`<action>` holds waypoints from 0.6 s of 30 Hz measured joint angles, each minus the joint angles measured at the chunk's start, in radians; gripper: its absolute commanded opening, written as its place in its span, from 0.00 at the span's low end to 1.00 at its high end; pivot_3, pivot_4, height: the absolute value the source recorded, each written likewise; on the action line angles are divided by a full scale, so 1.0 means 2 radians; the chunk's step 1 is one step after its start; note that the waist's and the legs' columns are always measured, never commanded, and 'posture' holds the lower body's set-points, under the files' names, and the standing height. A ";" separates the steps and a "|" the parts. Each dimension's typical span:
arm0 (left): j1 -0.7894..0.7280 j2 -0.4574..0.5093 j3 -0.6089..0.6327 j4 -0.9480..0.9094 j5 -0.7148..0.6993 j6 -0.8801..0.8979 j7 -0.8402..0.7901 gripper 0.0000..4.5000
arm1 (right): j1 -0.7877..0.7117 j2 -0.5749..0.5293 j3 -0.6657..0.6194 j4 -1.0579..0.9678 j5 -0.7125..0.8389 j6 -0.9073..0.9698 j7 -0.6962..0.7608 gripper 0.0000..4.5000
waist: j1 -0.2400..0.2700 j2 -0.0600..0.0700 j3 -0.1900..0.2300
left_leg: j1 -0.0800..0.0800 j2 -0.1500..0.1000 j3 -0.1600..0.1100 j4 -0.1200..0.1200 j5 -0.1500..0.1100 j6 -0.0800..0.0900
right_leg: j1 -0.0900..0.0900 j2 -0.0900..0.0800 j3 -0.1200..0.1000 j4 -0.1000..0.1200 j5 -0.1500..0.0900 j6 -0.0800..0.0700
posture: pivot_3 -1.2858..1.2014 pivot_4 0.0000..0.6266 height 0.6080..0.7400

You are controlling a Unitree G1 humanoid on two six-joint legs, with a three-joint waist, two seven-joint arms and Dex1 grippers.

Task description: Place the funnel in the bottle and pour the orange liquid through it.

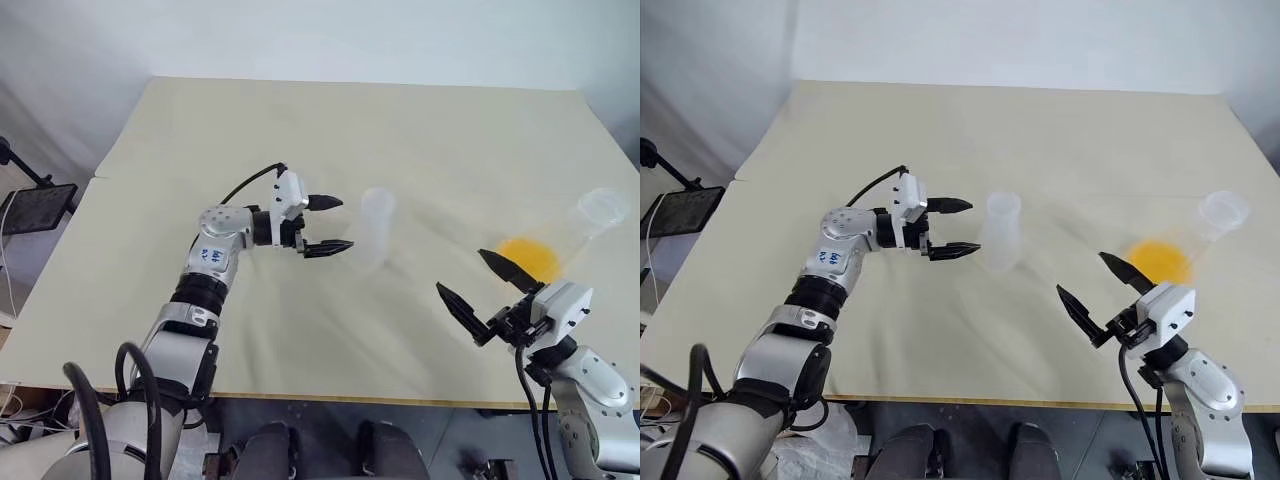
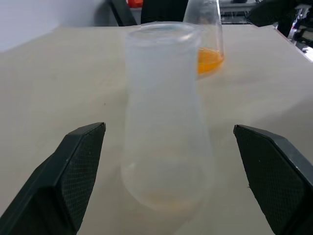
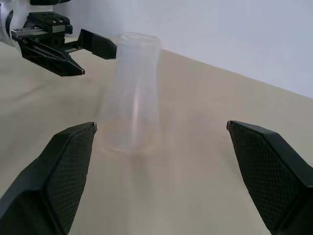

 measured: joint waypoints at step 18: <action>0.465 0.094 0.274 -0.468 -0.132 0.137 0.194 0.99 | -0.167 -0.037 0.100 0.094 0.032 0.028 0.168 1.00 | -0.012 0.000 0.000 | 0.001 0.002 -0.002 0.000 -0.001 0.000 | 0.002 -0.002 0.001 0.000 0.000 0.000 | 0.52 0.24 1.00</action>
